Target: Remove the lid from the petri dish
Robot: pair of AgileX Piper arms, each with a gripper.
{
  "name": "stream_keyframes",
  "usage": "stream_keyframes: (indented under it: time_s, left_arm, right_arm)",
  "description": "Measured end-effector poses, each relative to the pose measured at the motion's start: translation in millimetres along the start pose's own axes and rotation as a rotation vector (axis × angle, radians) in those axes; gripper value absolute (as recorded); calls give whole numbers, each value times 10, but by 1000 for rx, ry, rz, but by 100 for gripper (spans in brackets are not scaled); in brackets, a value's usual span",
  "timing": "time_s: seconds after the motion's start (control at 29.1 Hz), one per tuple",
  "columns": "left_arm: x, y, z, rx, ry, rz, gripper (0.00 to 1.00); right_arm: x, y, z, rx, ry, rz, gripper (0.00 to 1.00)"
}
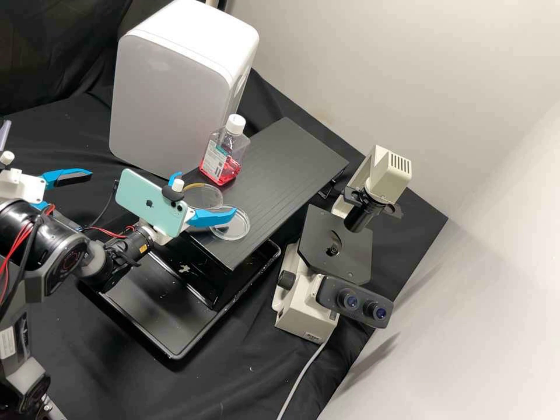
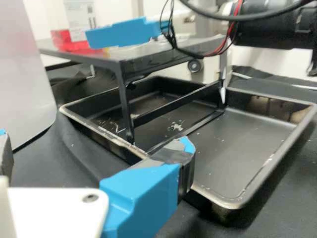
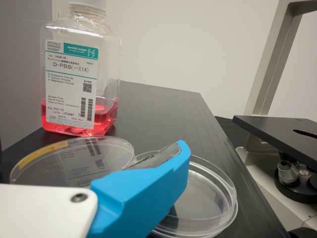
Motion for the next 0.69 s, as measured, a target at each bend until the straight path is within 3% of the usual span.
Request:
stream_keyframes:
  time_s: [0.1, 0.28, 0.34, 0.45, 0.55, 0.69]
  left_arm:
    - [-7, 35, -23, -18, -5, 13, 100]
    - [-8, 42, -31, -19, -2, 16, 100]
    - [-8, 42, -31, -19, -2, 16, 100]
    - [-8, 42, -31, -19, -2, 16, 100]
    - [-8, 42, -31, -19, -2, 16, 100]
    - [-8, 42, -31, -19, -2, 16, 100]
  right_arm:
    - [-10, 11, 2, -4, 3, 9, 100]
    - [-55, 39, -6, -8, 5, 17, 100]
    - [-81, 83, -13, -2, -3, 39, 100]
    - [-116, 145, 2, 7, -37, 78, 100]
    - [-178, 210, 34, 46, -98, 133, 100]
    - [-252, 259, 52, 57, -109, 152, 100]
